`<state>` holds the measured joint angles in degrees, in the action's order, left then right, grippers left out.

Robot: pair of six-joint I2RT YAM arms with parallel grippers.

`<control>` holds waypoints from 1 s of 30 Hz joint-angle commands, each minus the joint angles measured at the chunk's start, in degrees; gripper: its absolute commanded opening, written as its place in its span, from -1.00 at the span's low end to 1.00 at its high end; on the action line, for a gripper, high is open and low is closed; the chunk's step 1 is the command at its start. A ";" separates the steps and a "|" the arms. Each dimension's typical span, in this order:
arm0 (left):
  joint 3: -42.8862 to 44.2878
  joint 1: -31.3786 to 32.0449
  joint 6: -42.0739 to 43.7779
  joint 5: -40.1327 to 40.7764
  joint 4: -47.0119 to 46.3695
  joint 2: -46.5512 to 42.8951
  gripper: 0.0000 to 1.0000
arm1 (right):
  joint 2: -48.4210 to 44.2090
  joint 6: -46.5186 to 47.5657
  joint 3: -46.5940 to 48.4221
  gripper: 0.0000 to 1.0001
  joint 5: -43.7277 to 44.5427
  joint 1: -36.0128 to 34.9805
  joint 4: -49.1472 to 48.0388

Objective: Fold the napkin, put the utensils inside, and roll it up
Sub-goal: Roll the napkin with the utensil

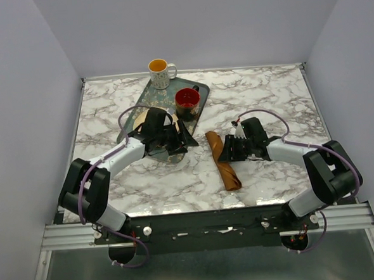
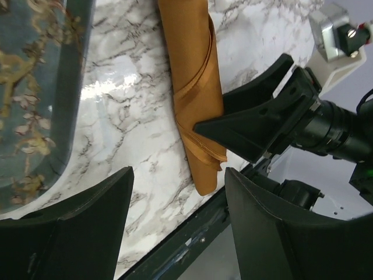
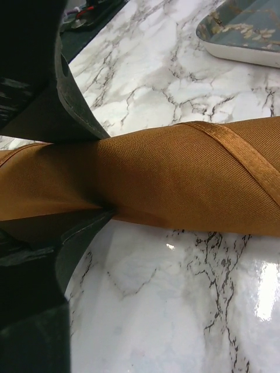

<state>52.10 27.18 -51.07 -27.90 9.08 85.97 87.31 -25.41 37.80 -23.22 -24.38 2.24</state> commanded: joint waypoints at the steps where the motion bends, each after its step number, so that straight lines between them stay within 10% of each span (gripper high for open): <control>1: 1.52 3.05 -0.44 -2.60 -2.31 2.00 0.45 | 1.56 0.62 -0.98 0.10 -0.69 0.12 2.50; 10: 0.99 6.13 -1.49 -2.24 -5.65 7.10 0.42 | 0.40 1.59 5.17 0.52 9.77 -5.23 12.95; 30: 0.72 7.27 -1.23 -2.69 -7.06 8.77 0.30 | -9.08 -4.91 3.95 0.49 20.77 -12.27 24.48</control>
<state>52.10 33.85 -52.36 -29.15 2.98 94.30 80.62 -27.62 43.48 -4.71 -35.22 23.42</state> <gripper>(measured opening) 0.654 0.758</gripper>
